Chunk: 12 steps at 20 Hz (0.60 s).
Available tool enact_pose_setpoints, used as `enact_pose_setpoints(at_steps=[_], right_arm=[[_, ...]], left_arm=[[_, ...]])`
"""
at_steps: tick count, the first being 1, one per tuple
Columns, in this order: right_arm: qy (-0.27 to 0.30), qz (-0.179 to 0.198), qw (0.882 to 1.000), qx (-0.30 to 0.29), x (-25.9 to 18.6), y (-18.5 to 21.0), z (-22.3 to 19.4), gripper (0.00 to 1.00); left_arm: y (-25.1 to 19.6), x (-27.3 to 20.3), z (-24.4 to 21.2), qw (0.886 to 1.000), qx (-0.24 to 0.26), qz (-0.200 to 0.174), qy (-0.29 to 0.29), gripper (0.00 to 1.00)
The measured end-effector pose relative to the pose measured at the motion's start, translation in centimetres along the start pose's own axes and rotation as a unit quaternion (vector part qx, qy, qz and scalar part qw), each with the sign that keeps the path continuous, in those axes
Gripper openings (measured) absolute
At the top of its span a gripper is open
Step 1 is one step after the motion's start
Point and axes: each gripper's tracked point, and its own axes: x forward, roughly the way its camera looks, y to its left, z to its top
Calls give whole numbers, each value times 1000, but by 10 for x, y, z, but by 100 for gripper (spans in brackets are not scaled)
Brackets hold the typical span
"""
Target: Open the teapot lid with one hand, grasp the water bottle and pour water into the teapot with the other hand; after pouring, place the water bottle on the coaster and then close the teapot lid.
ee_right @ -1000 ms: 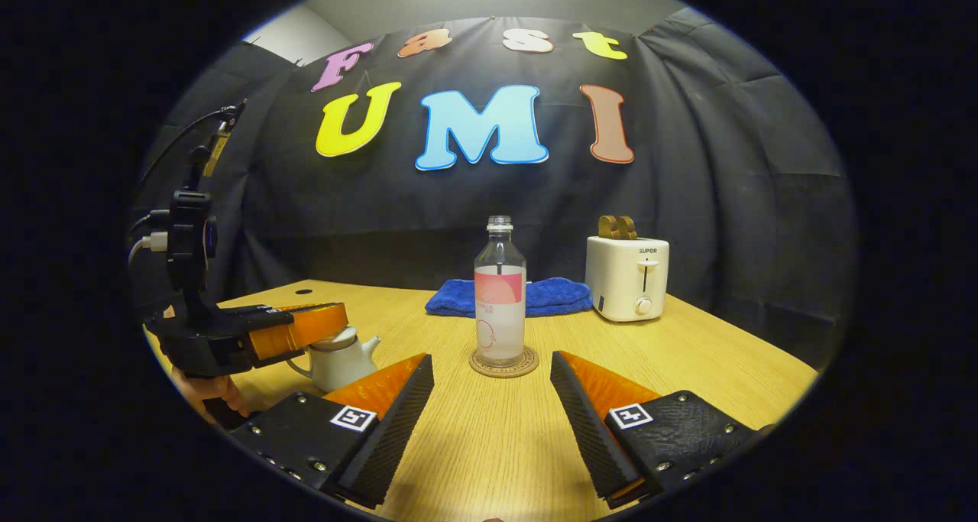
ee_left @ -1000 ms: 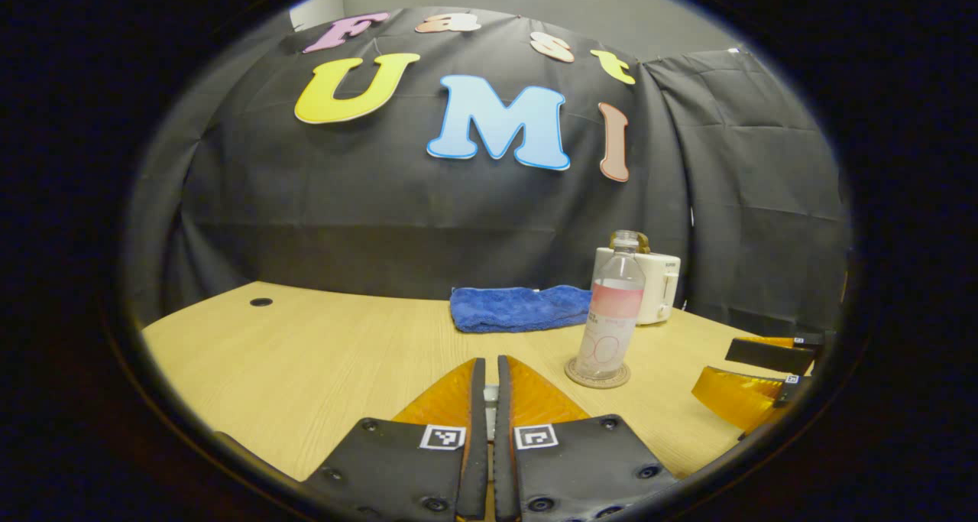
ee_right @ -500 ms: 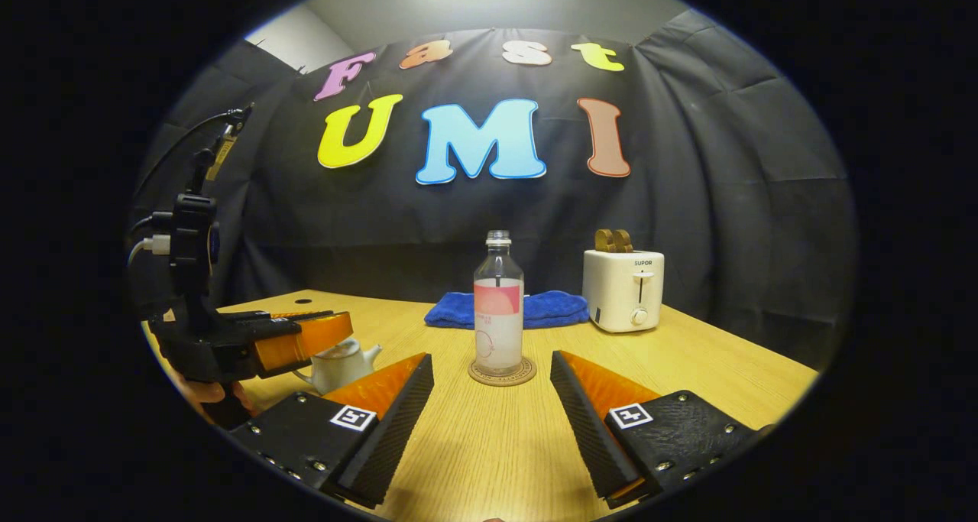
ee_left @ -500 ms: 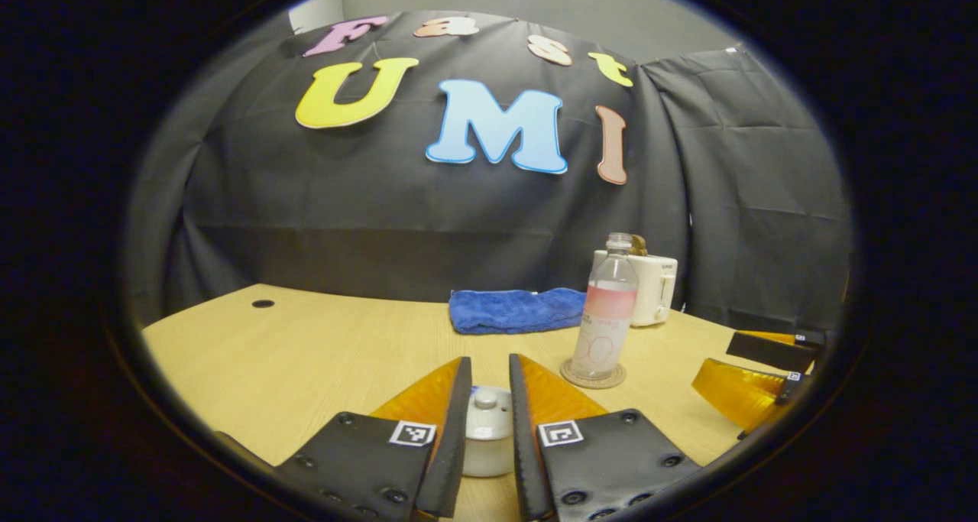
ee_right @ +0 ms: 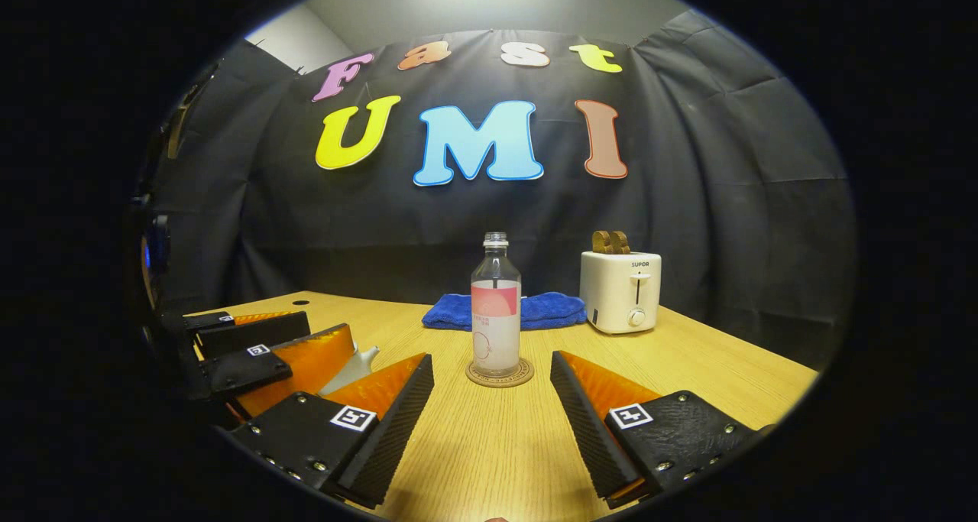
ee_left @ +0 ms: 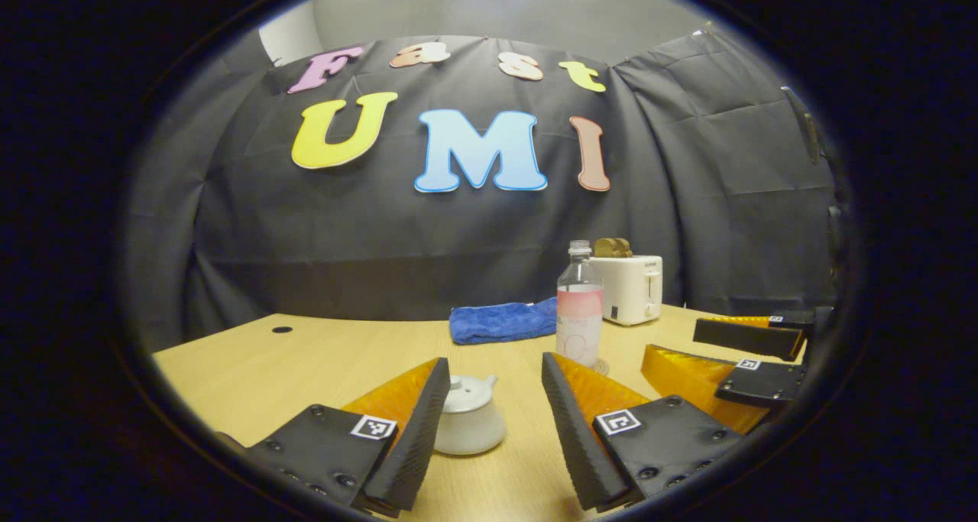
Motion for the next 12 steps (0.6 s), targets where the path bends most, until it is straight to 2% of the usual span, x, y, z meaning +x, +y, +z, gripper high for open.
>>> enact_pose_setpoints(at_steps=[4,7,12], right_arm=[[0,4,1000,0,-3,1,0,95],[0,6,1000,0,-4,1,-1,95],[0,6,1000,0,-4,1,0,95]], left_arm=[[3,-15,2,999,0,34,1,89],[2,-19,0,999,0,41,1,99],[3,-19,-1,999,0,42,1,99]])
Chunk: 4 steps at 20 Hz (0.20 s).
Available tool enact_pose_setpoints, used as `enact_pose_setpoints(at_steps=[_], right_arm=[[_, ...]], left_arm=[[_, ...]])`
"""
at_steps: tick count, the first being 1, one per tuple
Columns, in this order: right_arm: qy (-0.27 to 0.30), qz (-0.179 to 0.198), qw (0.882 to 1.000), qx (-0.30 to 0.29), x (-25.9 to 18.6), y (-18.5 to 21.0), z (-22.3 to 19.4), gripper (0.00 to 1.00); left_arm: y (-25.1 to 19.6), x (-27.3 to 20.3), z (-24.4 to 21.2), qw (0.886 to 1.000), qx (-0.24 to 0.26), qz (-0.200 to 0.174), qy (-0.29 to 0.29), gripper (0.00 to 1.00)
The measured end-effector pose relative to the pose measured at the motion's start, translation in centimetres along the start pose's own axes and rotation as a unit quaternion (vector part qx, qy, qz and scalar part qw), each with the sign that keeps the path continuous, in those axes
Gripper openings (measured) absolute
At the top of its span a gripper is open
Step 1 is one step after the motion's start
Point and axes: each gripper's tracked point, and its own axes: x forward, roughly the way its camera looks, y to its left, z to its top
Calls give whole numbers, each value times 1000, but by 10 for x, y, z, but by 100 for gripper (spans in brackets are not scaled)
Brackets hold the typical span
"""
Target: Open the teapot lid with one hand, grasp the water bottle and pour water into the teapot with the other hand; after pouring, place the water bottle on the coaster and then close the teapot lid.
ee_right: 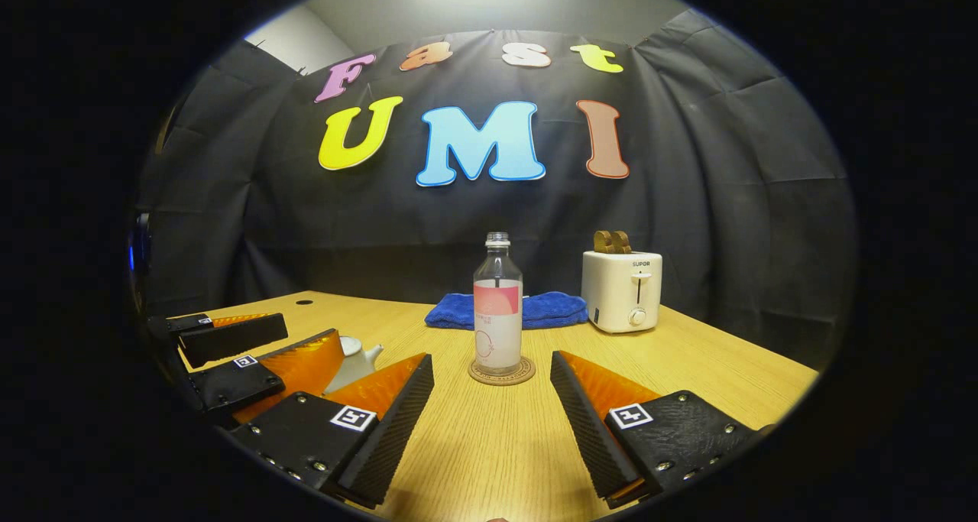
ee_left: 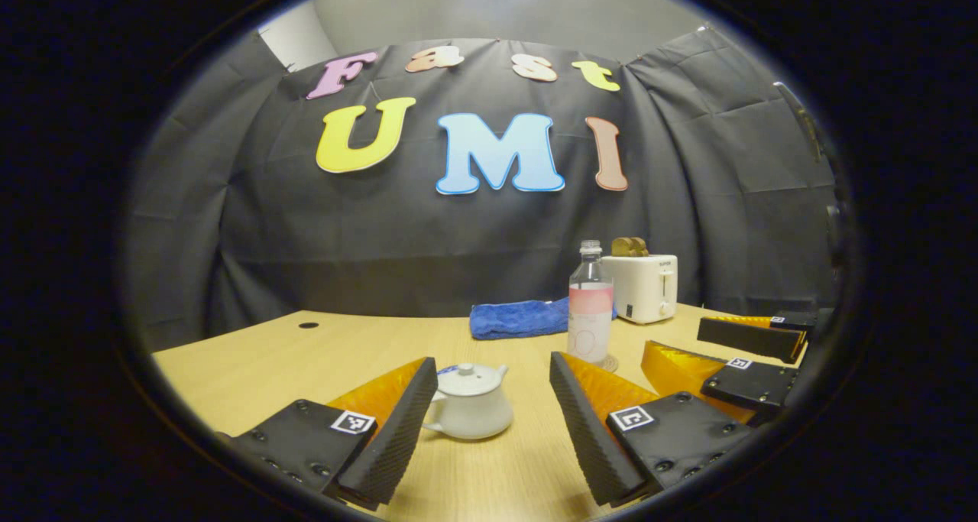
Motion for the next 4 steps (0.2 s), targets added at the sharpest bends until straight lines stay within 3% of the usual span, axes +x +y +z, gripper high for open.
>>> enact_pose_setpoints(at_steps=[4], right_arm=[[0,0,1000,0,0,0,0,95]], left_arm=[[-1,0,0,1000,-1,0,0,99]])
